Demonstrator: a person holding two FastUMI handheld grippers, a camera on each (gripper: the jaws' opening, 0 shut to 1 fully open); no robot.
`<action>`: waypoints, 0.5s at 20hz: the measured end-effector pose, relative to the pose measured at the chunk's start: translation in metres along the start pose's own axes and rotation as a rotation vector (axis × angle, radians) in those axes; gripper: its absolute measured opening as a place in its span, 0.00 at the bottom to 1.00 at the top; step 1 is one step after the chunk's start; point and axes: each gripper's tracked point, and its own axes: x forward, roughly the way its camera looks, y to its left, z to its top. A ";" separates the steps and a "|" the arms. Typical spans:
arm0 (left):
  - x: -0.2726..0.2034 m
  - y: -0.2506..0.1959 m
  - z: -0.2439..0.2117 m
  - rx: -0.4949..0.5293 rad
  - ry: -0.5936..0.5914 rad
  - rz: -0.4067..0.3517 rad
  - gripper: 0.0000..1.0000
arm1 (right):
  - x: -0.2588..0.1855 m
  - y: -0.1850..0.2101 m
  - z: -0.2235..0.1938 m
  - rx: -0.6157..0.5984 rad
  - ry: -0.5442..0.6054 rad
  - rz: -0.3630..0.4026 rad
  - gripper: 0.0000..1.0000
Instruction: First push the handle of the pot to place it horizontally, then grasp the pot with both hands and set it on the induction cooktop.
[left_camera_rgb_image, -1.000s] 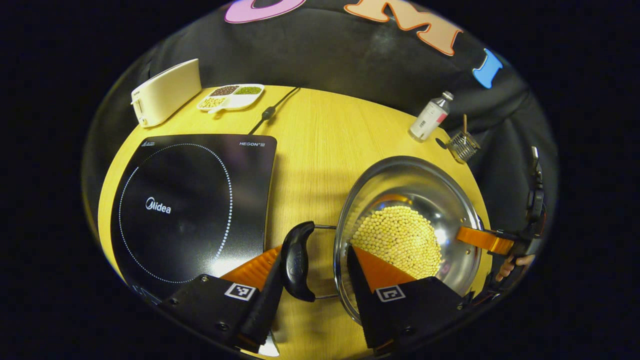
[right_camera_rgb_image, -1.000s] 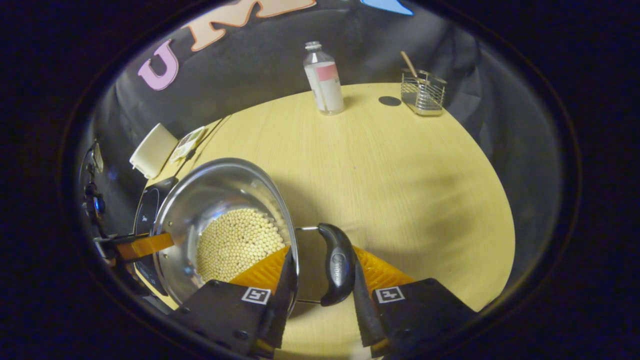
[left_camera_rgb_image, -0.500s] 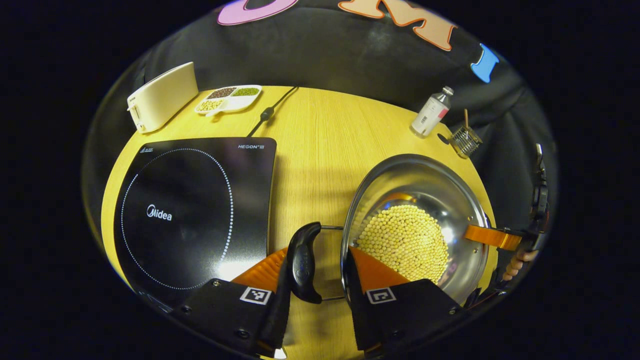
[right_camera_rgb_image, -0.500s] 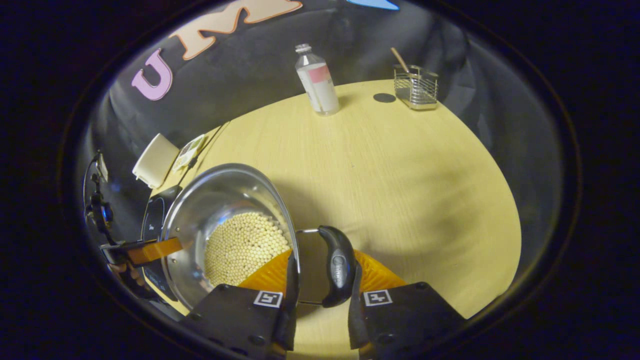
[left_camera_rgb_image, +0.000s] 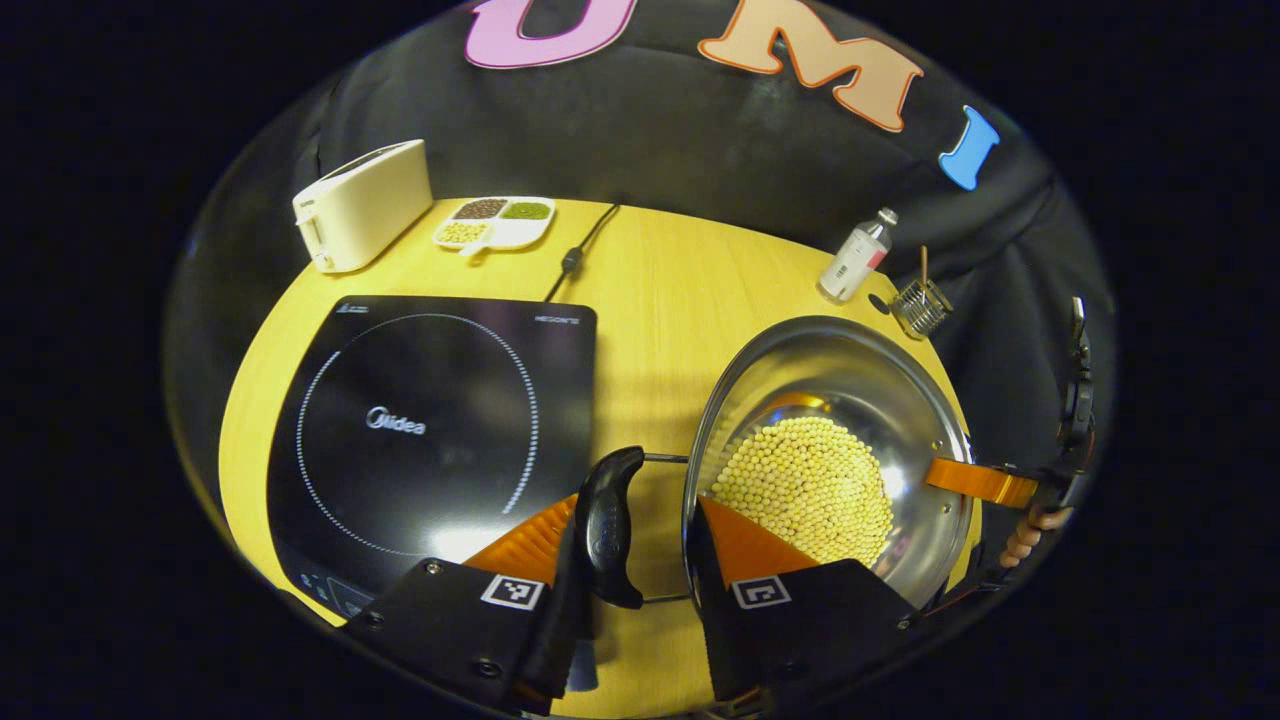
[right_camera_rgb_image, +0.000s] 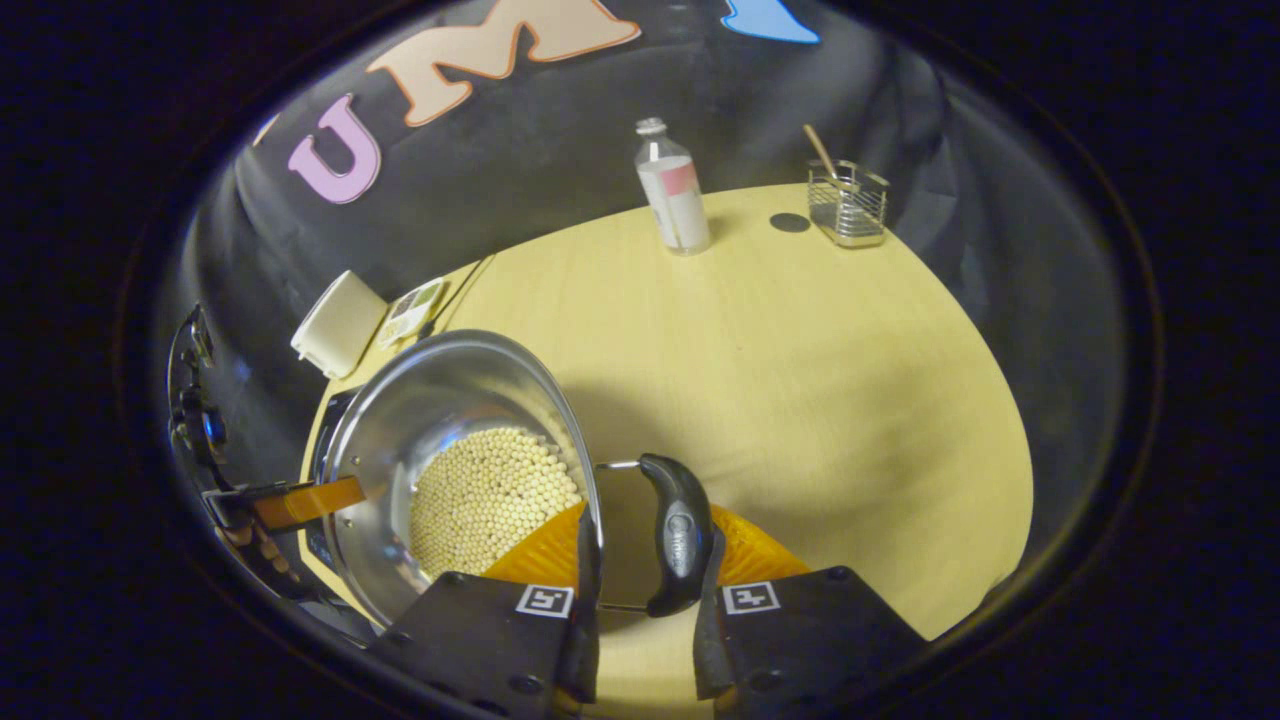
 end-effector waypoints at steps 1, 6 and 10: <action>-0.006 0.008 0.000 -0.007 -0.005 0.009 0.54 | 0.000 0.010 -0.001 -0.003 0.001 0.013 0.34; -0.037 0.057 0.006 -0.037 -0.039 0.050 0.54 | 0.003 0.068 -0.009 -0.032 0.011 0.069 0.39; -0.050 0.098 0.010 -0.064 -0.060 0.050 0.56 | 0.008 0.115 -0.009 -0.063 0.006 0.072 0.39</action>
